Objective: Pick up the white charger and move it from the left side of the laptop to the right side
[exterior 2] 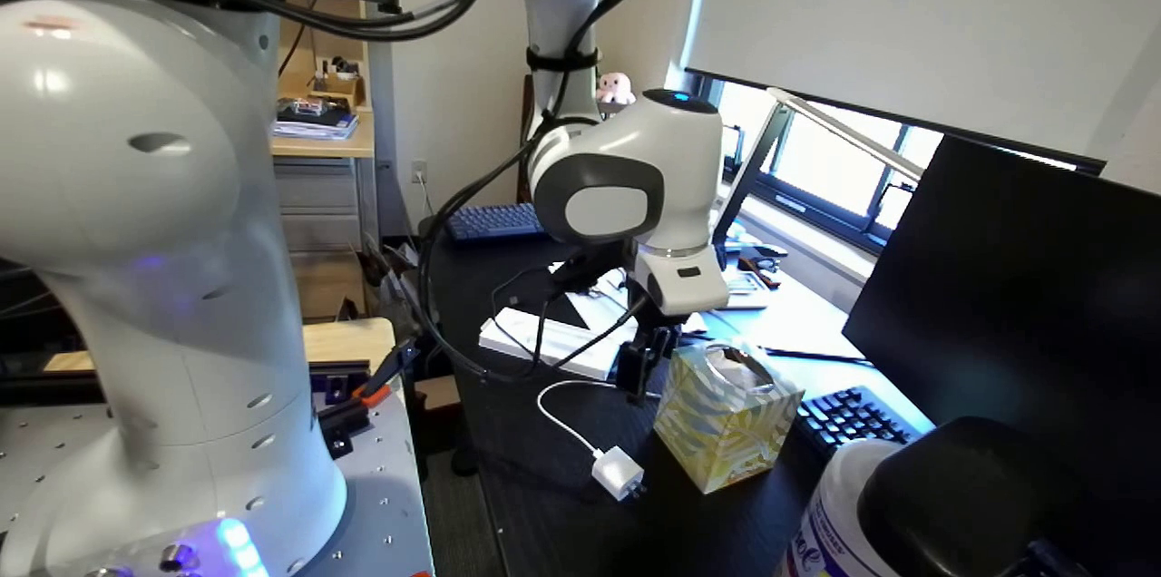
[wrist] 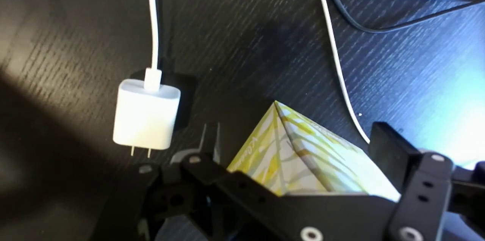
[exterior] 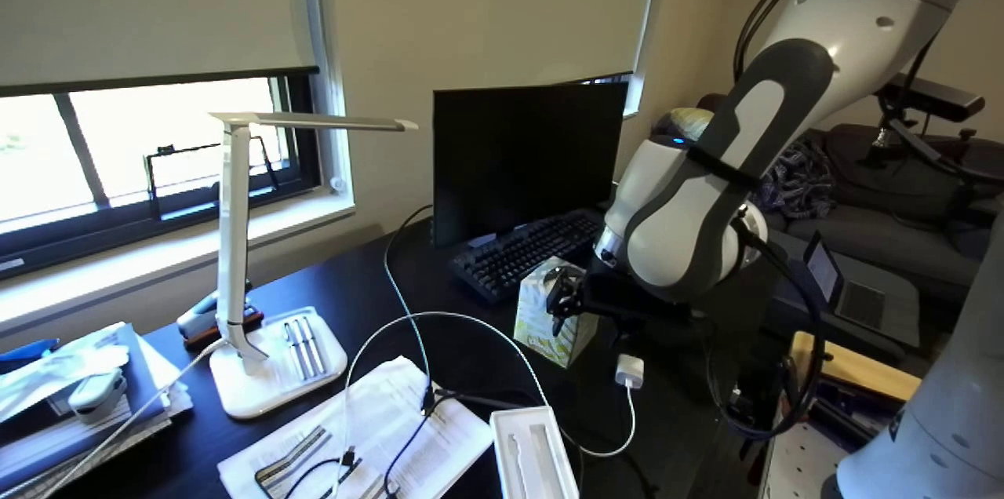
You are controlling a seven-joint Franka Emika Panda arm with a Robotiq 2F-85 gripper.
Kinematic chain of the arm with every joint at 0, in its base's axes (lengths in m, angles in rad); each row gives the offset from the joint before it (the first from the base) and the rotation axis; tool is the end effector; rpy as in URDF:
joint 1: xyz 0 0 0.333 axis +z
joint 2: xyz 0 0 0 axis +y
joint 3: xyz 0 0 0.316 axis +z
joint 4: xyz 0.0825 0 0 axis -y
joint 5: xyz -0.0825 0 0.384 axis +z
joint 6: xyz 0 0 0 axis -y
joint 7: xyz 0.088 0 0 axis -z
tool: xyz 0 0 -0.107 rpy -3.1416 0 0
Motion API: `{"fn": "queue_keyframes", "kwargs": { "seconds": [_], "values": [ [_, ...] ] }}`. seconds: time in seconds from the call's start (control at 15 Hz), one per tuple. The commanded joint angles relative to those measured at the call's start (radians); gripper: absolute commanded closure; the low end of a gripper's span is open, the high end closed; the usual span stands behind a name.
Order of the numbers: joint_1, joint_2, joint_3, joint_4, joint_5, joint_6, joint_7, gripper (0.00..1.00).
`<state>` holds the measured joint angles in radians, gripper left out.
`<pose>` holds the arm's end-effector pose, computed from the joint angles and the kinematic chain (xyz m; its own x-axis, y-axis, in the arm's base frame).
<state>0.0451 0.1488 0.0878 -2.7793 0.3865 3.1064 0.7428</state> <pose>0.3906 0.0218 0.1843 0.5380 -0.8413 0.0536 -0.8245 -0.5384 -0.1743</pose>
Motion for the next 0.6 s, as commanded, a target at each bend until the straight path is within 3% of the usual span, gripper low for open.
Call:
{"fn": "queue_keyframes", "kwargs": {
  "seconds": [0.0, 0.13, 0.33, 0.4, 0.53],
  "values": [
    [-0.027, 0.068, 0.112, 0.000, 0.174, 0.132, -0.024, 0.00],
    [-0.060, 0.103, 0.202, 0.000, 0.261, 0.236, -0.016, 0.00],
    [-0.115, 0.194, 0.318, 0.000, 0.313, 0.492, 0.030, 0.00],
    [0.014, 0.070, 0.176, 0.000, 0.377, 0.367, -0.028, 0.00],
    [-0.019, 0.134, 0.207, -0.009, 0.376, 0.373, -0.061, 0.00]
  ]
}}
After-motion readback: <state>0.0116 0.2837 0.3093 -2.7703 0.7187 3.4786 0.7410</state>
